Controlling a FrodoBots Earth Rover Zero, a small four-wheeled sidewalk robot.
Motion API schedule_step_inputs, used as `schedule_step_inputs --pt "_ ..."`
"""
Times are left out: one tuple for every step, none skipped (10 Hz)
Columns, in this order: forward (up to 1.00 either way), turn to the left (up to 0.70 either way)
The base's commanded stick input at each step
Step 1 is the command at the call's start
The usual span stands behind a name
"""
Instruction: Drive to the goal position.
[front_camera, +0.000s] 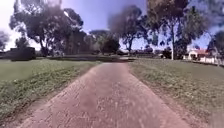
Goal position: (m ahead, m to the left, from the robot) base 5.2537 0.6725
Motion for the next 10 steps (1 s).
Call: schedule_step_inputs --pt "0.7 0.0" --pt "0.7 0.0" --pt "0.7 0.0" --pt "0.7 0.0" --pt "0.7 0.0" --pt "0.7 0.0" --pt "0.7 0.0" --pt "0.7 0.0" --pt "0.7 0.0" --pt "0.7 0.0"
